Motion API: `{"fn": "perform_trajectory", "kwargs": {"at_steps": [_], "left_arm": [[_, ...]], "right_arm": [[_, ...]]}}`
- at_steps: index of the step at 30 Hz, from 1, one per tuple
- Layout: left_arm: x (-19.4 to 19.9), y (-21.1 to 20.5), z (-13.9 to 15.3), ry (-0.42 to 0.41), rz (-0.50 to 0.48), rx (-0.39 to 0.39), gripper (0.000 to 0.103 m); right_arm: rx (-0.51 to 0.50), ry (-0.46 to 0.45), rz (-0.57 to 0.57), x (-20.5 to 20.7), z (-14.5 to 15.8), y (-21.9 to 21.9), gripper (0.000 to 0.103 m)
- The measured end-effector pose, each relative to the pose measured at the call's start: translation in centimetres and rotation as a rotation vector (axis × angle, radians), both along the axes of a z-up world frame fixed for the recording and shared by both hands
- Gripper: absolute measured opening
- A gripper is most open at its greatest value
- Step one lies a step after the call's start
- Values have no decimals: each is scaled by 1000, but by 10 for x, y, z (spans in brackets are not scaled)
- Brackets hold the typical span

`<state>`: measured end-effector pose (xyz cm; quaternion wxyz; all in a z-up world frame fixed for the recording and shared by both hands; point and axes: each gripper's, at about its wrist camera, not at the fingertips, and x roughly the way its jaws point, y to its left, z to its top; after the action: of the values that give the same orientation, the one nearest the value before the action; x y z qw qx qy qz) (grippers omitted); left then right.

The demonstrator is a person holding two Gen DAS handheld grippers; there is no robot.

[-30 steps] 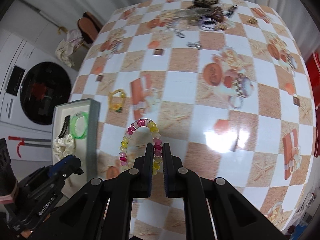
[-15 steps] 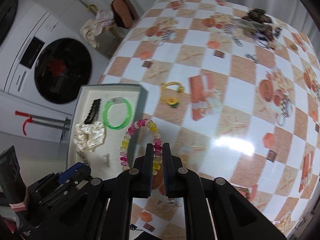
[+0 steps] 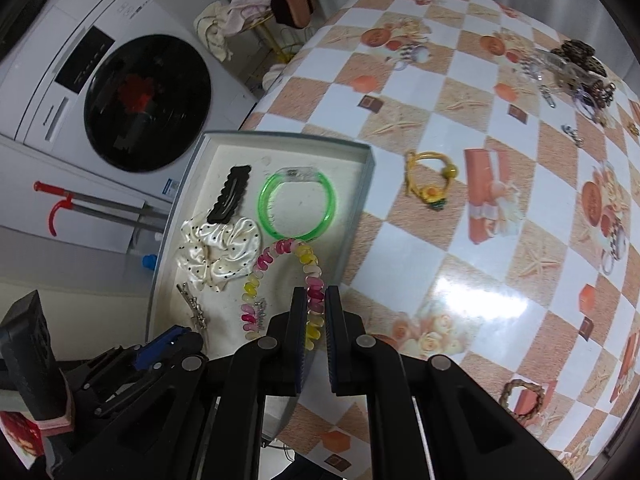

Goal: Organize jewelry
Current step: 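Carry the claw clip and beaded bracelet into the tray and release both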

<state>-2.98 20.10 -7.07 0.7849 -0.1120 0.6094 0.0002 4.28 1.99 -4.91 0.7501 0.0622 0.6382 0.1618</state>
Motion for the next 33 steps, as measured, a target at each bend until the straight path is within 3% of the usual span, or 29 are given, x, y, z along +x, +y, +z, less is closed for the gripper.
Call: {"fn": "perform_trajectory", "kwargs": {"at_steps": [22,33], "left_arm": [[4,-5,-37,60,4,43,22],[2,-11,-55,105,-11,109,22]], "right_arm": [[-56,61,87,17,-39,38,9],[-101,112,112,20,-71,49,9]]}}
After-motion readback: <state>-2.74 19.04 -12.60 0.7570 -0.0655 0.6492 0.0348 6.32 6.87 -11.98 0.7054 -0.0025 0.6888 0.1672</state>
